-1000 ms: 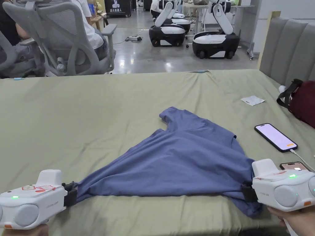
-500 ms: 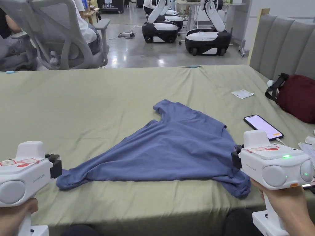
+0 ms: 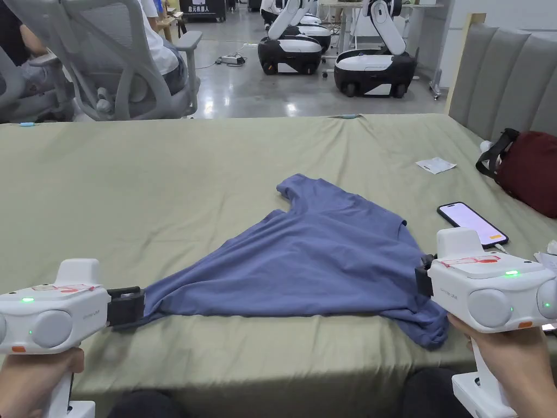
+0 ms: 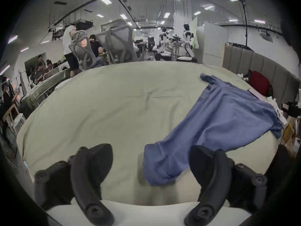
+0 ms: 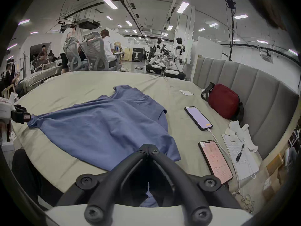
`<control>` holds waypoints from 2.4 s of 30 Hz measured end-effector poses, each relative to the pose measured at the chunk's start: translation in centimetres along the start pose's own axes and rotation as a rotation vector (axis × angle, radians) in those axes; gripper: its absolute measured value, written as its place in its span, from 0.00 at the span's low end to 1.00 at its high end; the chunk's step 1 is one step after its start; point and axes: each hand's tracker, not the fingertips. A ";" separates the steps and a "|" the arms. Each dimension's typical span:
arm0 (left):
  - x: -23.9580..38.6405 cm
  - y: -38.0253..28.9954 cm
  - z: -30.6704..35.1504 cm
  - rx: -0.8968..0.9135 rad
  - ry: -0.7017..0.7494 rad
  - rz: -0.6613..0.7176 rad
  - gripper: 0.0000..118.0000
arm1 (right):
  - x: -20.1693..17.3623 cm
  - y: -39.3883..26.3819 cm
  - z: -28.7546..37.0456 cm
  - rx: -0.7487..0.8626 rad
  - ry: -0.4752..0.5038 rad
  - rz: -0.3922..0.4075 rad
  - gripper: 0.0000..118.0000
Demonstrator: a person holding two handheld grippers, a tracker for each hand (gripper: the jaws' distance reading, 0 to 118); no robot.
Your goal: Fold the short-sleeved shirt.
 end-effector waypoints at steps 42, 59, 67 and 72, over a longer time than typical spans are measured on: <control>5.5 11.2 -11.2 -0.056 -0.033 -0.079 0.00 | 1.5 18.7 -37.3 -0.459 0.208 0.160 0.01; 4.0 37.9 -4.9 0.267 0.077 -0.119 0.00 | 6.9 43.7 -13.8 0.107 -0.056 0.193 0.01; 3.2 50.3 0.6 0.455 0.074 -0.081 0.00 | 11.0 52.0 -5.9 0.257 -0.197 0.143 0.01; 1.6 53.2 1.5 0.528 0.112 -0.080 0.00 | 12.3 53.7 -4.3 0.332 -0.241 0.073 0.01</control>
